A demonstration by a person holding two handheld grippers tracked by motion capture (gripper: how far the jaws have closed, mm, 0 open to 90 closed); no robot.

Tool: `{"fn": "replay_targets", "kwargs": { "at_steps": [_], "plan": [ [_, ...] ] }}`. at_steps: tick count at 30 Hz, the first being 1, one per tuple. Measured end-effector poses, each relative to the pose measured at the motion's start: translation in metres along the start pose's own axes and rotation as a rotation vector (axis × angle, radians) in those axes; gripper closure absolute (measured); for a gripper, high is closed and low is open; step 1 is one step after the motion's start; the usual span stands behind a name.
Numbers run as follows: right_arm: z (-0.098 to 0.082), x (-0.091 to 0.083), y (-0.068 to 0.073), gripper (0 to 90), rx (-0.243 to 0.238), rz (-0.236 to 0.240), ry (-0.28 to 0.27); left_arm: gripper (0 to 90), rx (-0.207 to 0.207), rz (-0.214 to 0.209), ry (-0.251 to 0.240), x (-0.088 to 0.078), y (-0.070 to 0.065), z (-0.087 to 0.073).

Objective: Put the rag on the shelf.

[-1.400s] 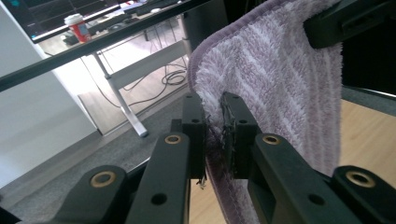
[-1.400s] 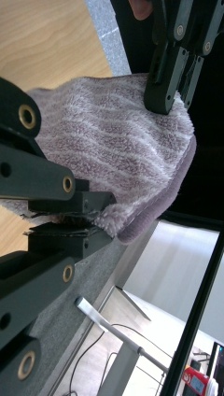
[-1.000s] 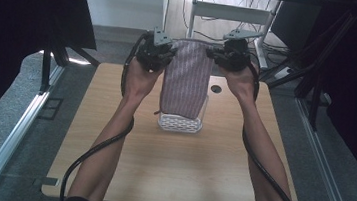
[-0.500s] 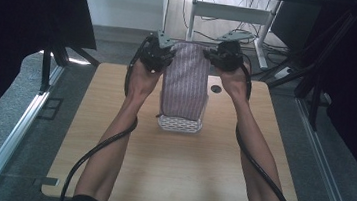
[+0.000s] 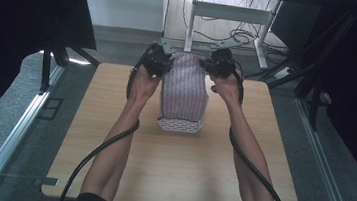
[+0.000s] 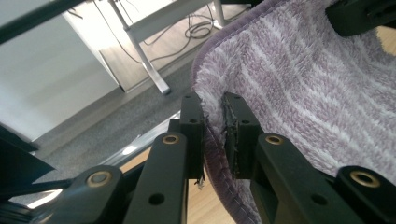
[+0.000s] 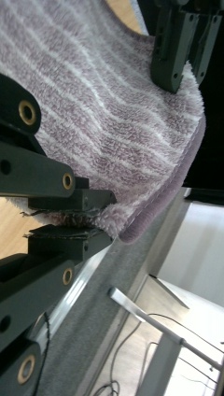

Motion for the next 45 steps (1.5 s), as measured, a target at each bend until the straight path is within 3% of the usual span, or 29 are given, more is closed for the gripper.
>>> {"fn": "replay_targets", "kwargs": {
  "at_steps": [12,16,21,26,37,45],
  "plan": [
    [-0.027,0.021,-0.001,79.1,0.042,0.031,0.064,77.6,-0.069,-0.119,0.101,0.027,-0.001,-0.022],
    [-0.036,0.026,-0.002,77.4,0.060,0.043,0.078,77.3,-0.126,-0.180,0.122,0.035,0.002,-0.030],
    [-0.044,0.028,-0.005,73.9,0.086,0.053,0.088,71.7,-0.173,-0.206,0.138,0.040,0.007,-0.039],
    [-0.051,0.026,-0.009,73.2,0.111,0.059,0.083,59.6,-0.188,-0.194,0.127,0.039,0.013,-0.042],
    [-0.053,0.018,-0.010,67.8,0.113,0.058,0.072,49.5,-0.169,-0.158,0.129,0.030,0.019,-0.045],
    [-0.052,0.009,-0.010,60.3,0.111,0.054,0.053,42.4,-0.199,-0.155,0.101,0.018,0.028,-0.048]
  ]
}}
Point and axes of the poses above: each handheld gripper's, and its own axes: x roughly forward along the jaws, z roughly out of its top, y roughly to its left, the point moved 4 cm from there along x, roughly forward along the jaws, and after that the axes turned 6 degrees about y, right-handed, at the moved point
